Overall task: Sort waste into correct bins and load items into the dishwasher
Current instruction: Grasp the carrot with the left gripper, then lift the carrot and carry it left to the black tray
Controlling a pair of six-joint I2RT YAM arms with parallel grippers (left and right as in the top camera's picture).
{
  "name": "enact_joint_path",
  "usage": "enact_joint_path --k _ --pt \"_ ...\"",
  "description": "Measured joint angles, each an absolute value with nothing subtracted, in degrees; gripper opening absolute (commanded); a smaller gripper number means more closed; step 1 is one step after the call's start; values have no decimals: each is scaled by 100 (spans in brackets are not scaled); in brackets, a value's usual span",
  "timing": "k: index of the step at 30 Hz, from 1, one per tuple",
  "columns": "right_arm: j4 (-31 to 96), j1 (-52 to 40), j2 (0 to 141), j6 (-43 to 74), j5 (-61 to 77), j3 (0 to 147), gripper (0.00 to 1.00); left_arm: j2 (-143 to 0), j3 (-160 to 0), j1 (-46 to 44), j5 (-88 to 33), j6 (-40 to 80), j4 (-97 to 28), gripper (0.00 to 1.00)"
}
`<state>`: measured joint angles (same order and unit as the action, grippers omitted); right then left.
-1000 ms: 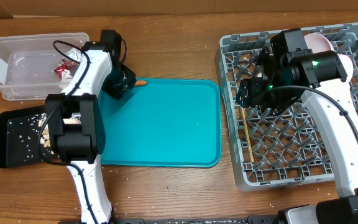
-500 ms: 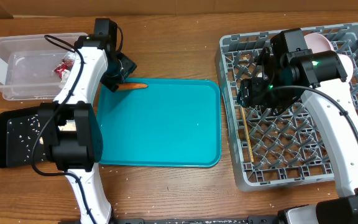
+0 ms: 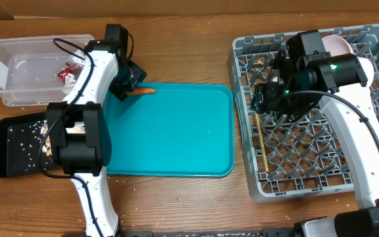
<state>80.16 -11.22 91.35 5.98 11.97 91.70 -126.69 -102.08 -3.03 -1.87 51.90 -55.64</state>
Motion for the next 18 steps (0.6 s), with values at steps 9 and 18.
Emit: enact_joint_path --k 9,18 --pt "8014 -1125 9135 598 1197 9170 80 -12919 -10208 -303 -62 5190 -5564 65" --pt "8014 -1125 9135 598 1194 9170 80 -13052 -10243 -303 148 5177 -5664 24"
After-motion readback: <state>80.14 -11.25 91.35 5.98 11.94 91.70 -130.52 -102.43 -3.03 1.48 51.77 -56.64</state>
